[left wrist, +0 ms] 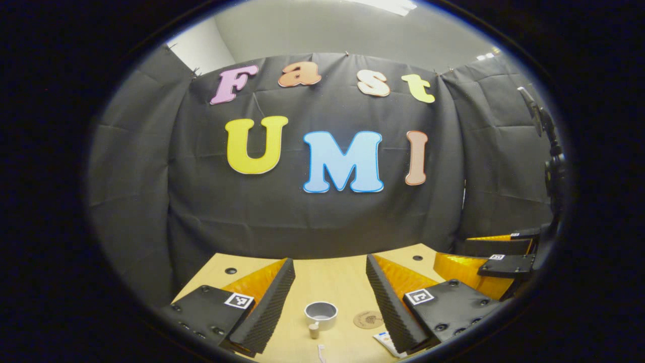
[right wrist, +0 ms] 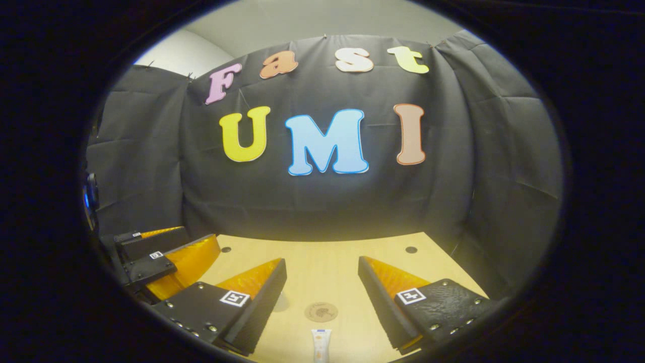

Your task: Put the toothbrush and toothpaste on the desktop into the cup, then pick up the cup and place it on the coaster on the desktop.

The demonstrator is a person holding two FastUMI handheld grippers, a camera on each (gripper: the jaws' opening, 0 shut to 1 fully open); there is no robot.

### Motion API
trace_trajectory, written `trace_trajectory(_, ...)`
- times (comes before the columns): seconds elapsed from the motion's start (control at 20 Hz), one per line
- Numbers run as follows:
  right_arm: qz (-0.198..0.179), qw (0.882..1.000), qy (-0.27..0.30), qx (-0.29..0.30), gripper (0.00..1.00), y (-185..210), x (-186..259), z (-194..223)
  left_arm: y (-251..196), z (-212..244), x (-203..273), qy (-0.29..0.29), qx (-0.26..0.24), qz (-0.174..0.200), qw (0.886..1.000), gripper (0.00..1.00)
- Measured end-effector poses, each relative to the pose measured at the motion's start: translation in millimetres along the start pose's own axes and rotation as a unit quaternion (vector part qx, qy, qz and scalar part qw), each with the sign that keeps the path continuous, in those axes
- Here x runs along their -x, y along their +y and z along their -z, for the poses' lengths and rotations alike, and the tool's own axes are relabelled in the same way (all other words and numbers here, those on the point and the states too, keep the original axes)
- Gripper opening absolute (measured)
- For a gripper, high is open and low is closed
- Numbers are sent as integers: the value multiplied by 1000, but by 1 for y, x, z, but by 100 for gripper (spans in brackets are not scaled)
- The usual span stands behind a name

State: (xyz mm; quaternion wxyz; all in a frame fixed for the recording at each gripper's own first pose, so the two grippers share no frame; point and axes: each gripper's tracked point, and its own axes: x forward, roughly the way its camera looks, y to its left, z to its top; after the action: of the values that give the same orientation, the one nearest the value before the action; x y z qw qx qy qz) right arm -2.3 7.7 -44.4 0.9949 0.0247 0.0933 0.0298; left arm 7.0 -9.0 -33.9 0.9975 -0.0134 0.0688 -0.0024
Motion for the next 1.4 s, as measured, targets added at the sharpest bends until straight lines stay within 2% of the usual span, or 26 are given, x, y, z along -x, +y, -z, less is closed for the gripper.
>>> trace_trajectory(0.4, 5, 998, 64, -2, 90, -4, -11, 34, 2, 37, -11, 53, 12, 8, 999, 100)
trace_trajectory(0.75, 11, 987, 160, 1, 91, -9, -23, 89, 11, 109, -14, 137, 16, 3, 990, 94)
trace_trajectory(1.0, 9, 976, 216, 2, 91, -10, -32, 125, 16, 170, -11, 208, 29, 1, 978, 94)
trace_trajectory(1.4, 3, 951, 308, 6, 91, -9, -26, 188, 21, 260, 1, 328, 59, -2, 943, 94)
